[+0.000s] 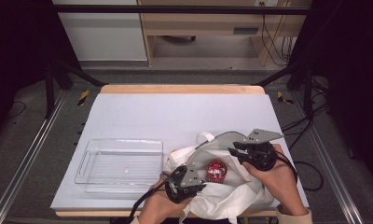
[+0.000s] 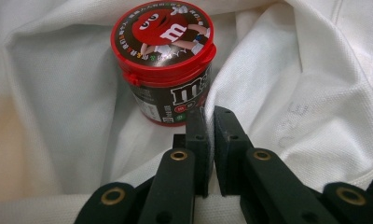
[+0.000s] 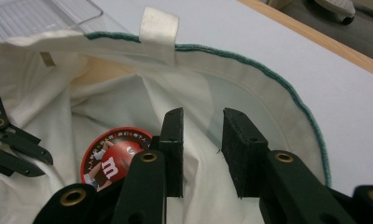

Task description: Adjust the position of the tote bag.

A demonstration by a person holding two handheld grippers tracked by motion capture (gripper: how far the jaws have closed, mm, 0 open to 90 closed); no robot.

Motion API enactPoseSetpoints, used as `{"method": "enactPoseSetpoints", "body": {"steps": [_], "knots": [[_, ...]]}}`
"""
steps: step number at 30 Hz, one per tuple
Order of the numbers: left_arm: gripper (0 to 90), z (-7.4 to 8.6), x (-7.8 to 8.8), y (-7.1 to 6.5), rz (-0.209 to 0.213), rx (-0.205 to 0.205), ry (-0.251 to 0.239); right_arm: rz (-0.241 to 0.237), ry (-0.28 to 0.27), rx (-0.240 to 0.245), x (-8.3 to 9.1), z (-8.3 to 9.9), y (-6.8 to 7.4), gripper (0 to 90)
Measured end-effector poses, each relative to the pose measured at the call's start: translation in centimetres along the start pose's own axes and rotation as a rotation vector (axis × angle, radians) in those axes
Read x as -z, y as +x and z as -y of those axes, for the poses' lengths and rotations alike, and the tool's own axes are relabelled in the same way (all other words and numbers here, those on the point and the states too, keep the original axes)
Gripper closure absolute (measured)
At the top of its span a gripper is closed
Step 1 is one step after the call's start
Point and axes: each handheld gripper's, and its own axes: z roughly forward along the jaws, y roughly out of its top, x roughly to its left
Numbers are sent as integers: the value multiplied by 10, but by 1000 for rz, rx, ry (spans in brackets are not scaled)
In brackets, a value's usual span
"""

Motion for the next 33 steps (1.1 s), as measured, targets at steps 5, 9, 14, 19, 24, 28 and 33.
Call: {"method": "enactPoseSetpoints", "body": {"steps": [5, 9, 14, 19, 24, 28, 33], "knots": [[853, 0, 1, 0, 1, 1, -4, -1, 17, -1, -5, 3, 0, 700], [854, 0, 2, 0, 3, 3, -8, -2, 25, -4, -7, 5, -2, 700], [855, 0, 2, 0, 7, 6, -11, -2, 28, -11, -8, 7, -3, 700], [860, -1, 3, 0, 9, 8, -16, -4, 34, -17, -10, 9, -3, 700], [863, 0, 3, 0, 11, 9, -14, -6, 45, -21, -13, 11, -5, 704], [863, -1, 3, 0, 9, 9, -15, -8, 48, -29, -14, 14, -8, 709], [862, -1, 3, 0, 8, 11, -16, -14, 54, -41, -17, 18, -9, 707]]}}
